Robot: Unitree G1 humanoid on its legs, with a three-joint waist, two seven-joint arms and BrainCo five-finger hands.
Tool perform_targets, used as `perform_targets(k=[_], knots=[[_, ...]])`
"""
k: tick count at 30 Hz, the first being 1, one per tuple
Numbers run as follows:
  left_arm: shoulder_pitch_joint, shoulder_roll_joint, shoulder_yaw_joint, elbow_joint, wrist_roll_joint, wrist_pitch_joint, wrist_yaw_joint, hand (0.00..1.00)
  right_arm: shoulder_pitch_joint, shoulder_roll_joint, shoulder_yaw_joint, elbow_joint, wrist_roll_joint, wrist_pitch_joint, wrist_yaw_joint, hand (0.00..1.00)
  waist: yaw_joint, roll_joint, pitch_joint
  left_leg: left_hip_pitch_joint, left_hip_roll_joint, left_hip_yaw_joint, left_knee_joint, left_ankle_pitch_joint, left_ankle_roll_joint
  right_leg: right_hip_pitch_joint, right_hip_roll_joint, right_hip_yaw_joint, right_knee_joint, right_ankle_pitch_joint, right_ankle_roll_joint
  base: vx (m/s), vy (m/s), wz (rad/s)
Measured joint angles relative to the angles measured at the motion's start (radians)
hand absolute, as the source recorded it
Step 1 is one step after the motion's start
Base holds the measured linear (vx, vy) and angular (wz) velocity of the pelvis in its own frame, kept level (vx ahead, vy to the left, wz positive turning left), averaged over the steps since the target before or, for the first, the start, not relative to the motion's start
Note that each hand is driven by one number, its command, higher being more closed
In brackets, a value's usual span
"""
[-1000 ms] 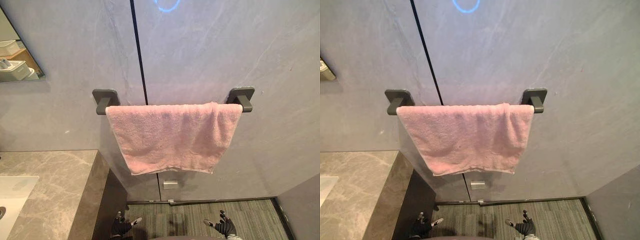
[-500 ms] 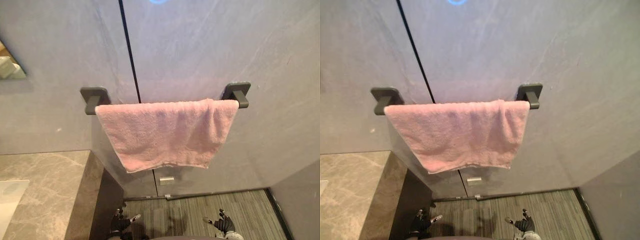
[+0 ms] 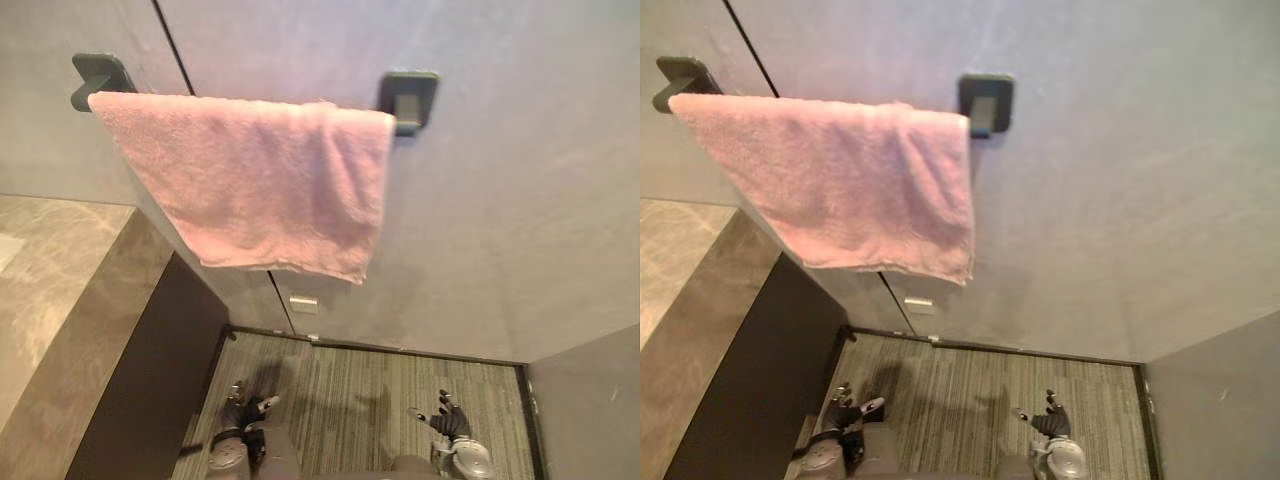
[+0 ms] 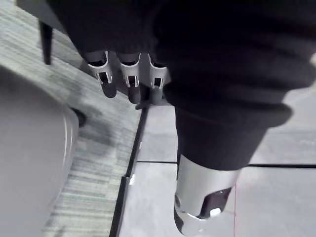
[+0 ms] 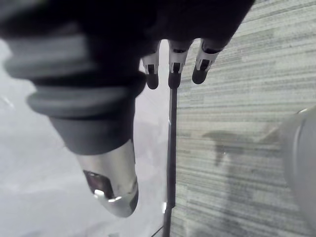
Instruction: Organize washtable
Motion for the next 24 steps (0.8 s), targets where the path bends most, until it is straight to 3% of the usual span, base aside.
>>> perform_targets(k=[1, 3, 5, 6, 9, 10, 11, 12, 13, 14, 15, 16, 17, 20, 23, 24], knots=[[-0.002, -0.008, 0.0, -0.002, -0.008, 0.0, 0.001, 0.0, 0.013, -0.017, 0.0, 0.018, 0.01, 0.001, -0.006, 0.0, 0.003, 0.005, -0.001, 0.0, -0.004, 0.061, -0.014, -0.005, 0.006, 0.004, 0.004, -0.054, 0.003, 0.004, -0.038, -0.21, -0.286, 1.08], [-0.004, -0.011, -0.001, 0.002, -0.035, 0.003, 0.002, 0.0, 0.008, -0.024, 0.001, 0.04, 0.013, 0.005, -0.023, 0.0, -0.002, 0.005, -0.001, 0.009, -0.03, 0.243, 0.091, -0.11, -0.037, 0.008, -0.002, -0.16, -0.011, 0.029, -0.081, -0.24, -0.354, 1.19], [-0.015, -0.005, -0.004, -0.005, -0.035, 0.001, 0.0, 0.0, -0.004, -0.006, 0.001, 0.045, 0.015, 0.005, -0.024, 0.0, 0.001, -0.018, 0.013, 0.001, -0.057, 0.29, 0.167, -0.171, -0.055, 0.009, -0.006, -0.224, -0.015, 0.041, -0.103, -0.17, -0.231, 1.18], [-0.015, 0.0, -0.001, -0.027, -0.035, 0.0, 0.0, 0.0, -0.025, 0.01, -0.003, 0.048, 0.021, 0.006, -0.024, 0.0, 0.003, -0.031, 0.023, -0.01, -0.066, 0.288, 0.263, -0.24, -0.049, 0.007, -0.011, -0.274, -0.021, 0.053, -0.125, -0.18, -0.179, 0.99], [-0.016, 0.003, -0.001, -0.025, -0.035, 0.002, 0.0, 0.0, -0.049, 0.023, -0.026, 0.047, 0.021, 0.004, -0.022, 0.0, 0.001, -0.041, 0.019, -0.001, -0.09, 0.295, 0.439, -0.384, -0.028, 0.013, -0.035, -0.348, -0.025, 0.059, -0.135, -0.12, -0.049, 0.69], [-0.017, 0.0, -0.007, -0.008, -0.034, 0.004, -0.001, 0.0, -0.056, 0.022, -0.036, 0.048, 0.022, 0.002, -0.021, 0.0, -0.006, -0.03, 0.012, 0.023, -0.088, 0.318, 0.498, -0.463, -0.014, 0.015, -0.039, -0.39, -0.026, 0.062, -0.133, -0.11, 0.045, 0.92], [-0.02, 0.0, -0.022, 0.014, -0.034, 0.012, -0.001, 0.0, -0.065, 0.016, -0.052, 0.058, 0.022, 0.002, -0.021, 0.0, -0.026, -0.006, 0.0, 0.026, -0.091, 0.337, 0.445, -0.481, 0.003, 0.025, -0.034, -0.43, -0.022, 0.067, -0.128, -0.1, 0.044, 1.1], [-0.024, 0.008, -0.031, 0.022, -0.033, 0.015, -0.003, 0.0, -0.079, 0.022, -0.061, 0.078, 0.023, 0.002, -0.021, 0.0, -0.036, -0.014, 0.002, 0.023, -0.118, 0.329, 0.398, -0.462, 0.018, 0.023, -0.035, -0.439, -0.024, 0.072, -0.126, -0.07, 0.024, 1.4], [-0.017, 0.049, -0.075, 0.033, -0.032, 0.016, -0.004, 0.0, -0.086, 0.036, -0.071, 0.139, 0.031, 0.008, -0.019, 0.0, -0.055, -0.057, -0.017, 0.091, -0.209, 0.305, 0.152, -0.322, 0.017, 0.025, -0.053, -0.415, -0.127, 0.13, -0.112, -0.02, 0.037, 1.17], [-0.02, 0.059, -0.084, 0.045, -0.031, 0.018, -0.004, 0.0, -0.087, 0.034, -0.081, 0.155, 0.033, 0.003, -0.019, 0.0, -0.062, -0.064, -0.025, 0.141, -0.232, 0.292, 0.03, -0.286, 0.013, 0.065, -0.048, -0.438, -0.218, 0.18, -0.106, 0.02, 0.05, 0.97], [-0.02, 0.06, -0.089, 0.054, -0.03, 0.02, -0.004, 0.0, -0.089, 0.033, -0.093, 0.16, 0.033, 0.002, -0.02, 0.0, -0.061, -0.053, -0.026, 0.166, -0.236, 0.291, -0.007, -0.28, 0.008, 0.083, -0.036, -0.45, -0.261, 0.204, -0.104, 0.08, 0.072, 0.49], [-0.015, 0.059, -0.1, 0.075, -0.025, 0.027, -0.005, 0.0, -0.094, 0.014, -0.109, 0.169, 0.033, 0.003, -0.02, 0.0, -0.056, -0.026, -0.028, 0.21, -0.246, 0.273, -0.108, -0.212, 0.025, 0.093, -0.017, -0.464, -0.306, 0.239, -0.101, 0.02, 0.055, 0.39], [-0.014, 0.061, -0.102, 0.087, -0.018, 0.032, -0.005, 0.0, -0.1, 0.007, -0.11, 0.181, 0.034, 0.004, -0.02, 0.0, -0.06, -0.018, -0.025, 0.228, -0.257, 0.253, -0.161, -0.174, 0.034, 0.099, -0.014, -0.469, -0.321, 0.253, -0.098, -0.03, 0.07, 0.31], [-0.003, 0.08, -0.105, 0.103, -0.012, 0.034, -0.006, 0.0, -0.101, 0.016, -0.108, 0.206, 0.032, 0.008, -0.019, 0.0, -0.075, -0.022, -0.021, 0.248, -0.28, 0.193, -0.202, -0.141, 0.05, 0.126, -0.01, -0.485, -0.321, 0.262, -0.092, -0.1, 0.08, 0.52], [0.012, 0.091, -0.094, 0.105, -0.013, 0.034, -0.009, 0.0, -0.09, 0.015, -0.107, 0.218, 0.033, 0.008, -0.018, 0.0, -0.08, -0.026, -0.017, 0.239, -0.288, 0.125, -0.209, -0.137, 0.057, 0.129, -0.006, -0.408, -0.292, 0.263, -0.095, -0.11, 0.083, 0.71], [0.015, 0.094, -0.084, 0.101, -0.013, 0.033, -0.011, 0.0, -0.095, 0.012, -0.106, 0.223, 0.032, 0.008, -0.017, 0.0, -0.077, -0.016, -0.008, 0.216, -0.299, 0.095, -0.209, -0.134, 0.059, 0.124, -0.007, -0.387, -0.289, 0.256, -0.09, -0.12, 0.087, 0.71]])
